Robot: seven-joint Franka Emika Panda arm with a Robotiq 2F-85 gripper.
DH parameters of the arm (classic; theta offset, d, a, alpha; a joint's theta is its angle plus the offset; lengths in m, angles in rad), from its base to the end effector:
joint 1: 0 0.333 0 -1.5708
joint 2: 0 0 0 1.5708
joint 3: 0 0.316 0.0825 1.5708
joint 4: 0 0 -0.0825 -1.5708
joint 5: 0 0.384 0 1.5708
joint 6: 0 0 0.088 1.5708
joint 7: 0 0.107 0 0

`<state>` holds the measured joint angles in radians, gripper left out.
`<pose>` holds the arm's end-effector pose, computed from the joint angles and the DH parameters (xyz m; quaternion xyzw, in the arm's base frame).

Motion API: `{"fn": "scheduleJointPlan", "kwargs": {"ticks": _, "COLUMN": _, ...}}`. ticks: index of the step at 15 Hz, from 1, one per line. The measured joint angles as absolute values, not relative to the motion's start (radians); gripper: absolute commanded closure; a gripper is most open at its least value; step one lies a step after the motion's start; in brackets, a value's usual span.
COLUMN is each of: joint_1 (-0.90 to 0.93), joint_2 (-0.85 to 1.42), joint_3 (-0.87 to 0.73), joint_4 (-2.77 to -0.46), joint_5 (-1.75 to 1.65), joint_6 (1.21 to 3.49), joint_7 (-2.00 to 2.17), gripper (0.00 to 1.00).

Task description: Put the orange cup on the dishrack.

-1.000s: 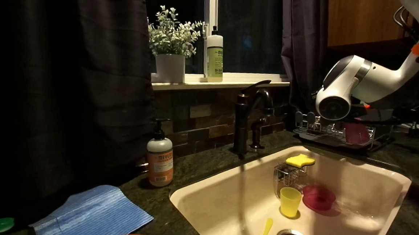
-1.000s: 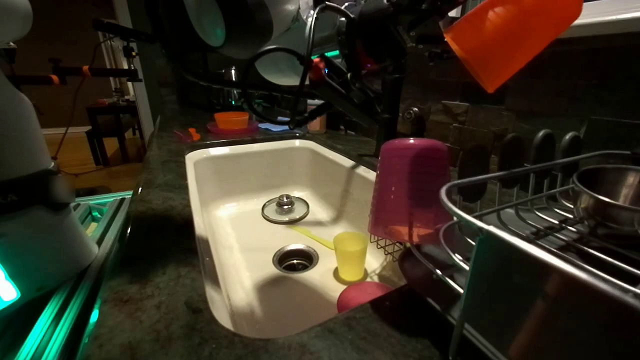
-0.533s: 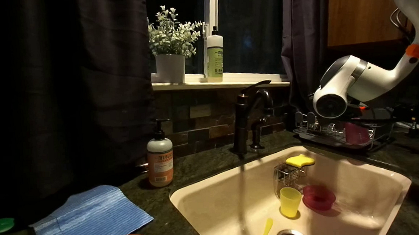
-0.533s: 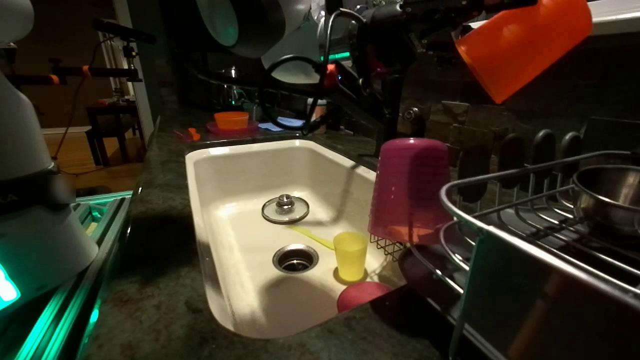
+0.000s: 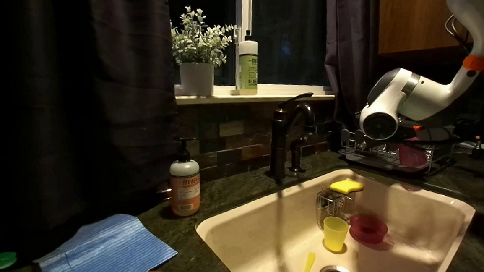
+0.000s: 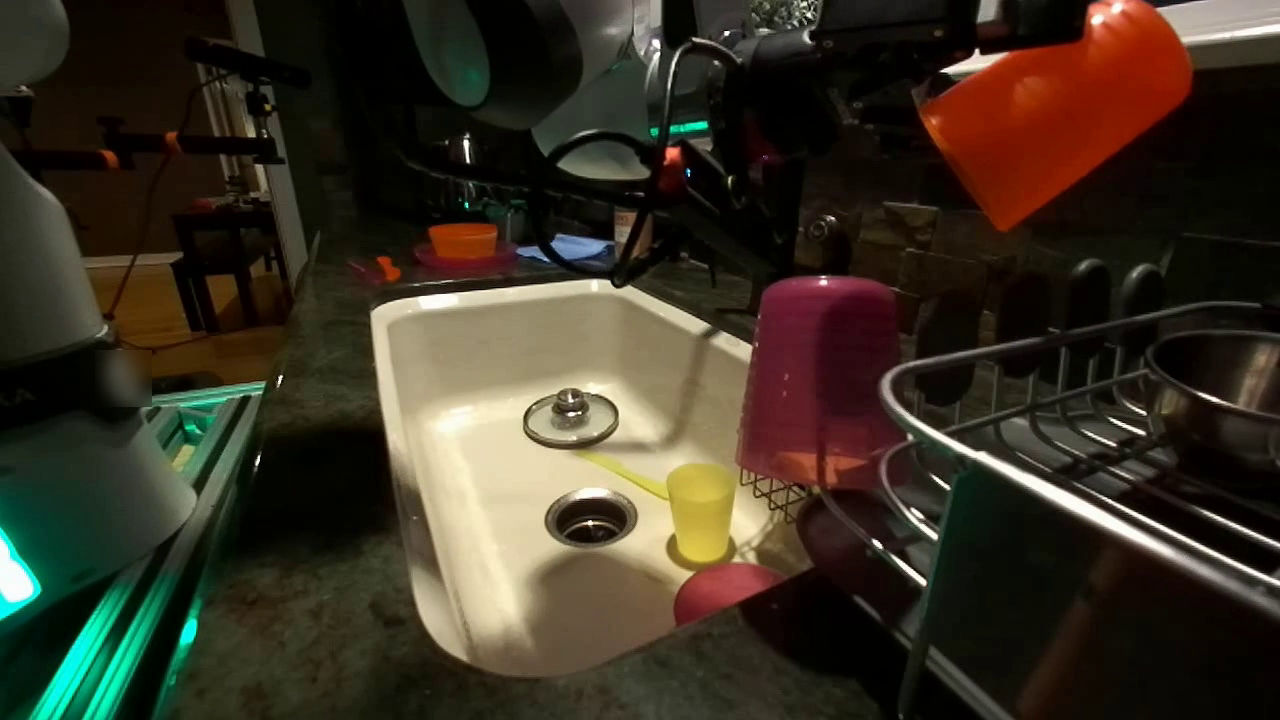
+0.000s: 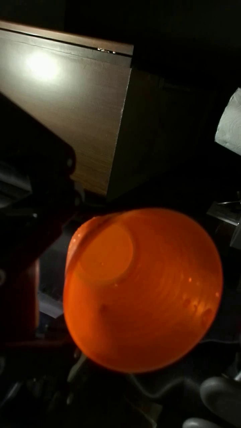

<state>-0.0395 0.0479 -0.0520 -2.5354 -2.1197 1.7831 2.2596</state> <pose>0.4579 -0.1158 0.2946 0.6356 -0.2219 0.5420 0.5030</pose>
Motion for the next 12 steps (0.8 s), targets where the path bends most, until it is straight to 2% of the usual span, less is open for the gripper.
{"fn": "scheduleJointPlan", "kwargs": {"ticks": 12, "joint_1": -0.063, "joint_2": 0.073, "joint_3": -0.054, "joint_4": -2.521, "joint_5": -2.120, "joint_6": 1.777, "joint_7": 2.260, "gripper": 0.58}}
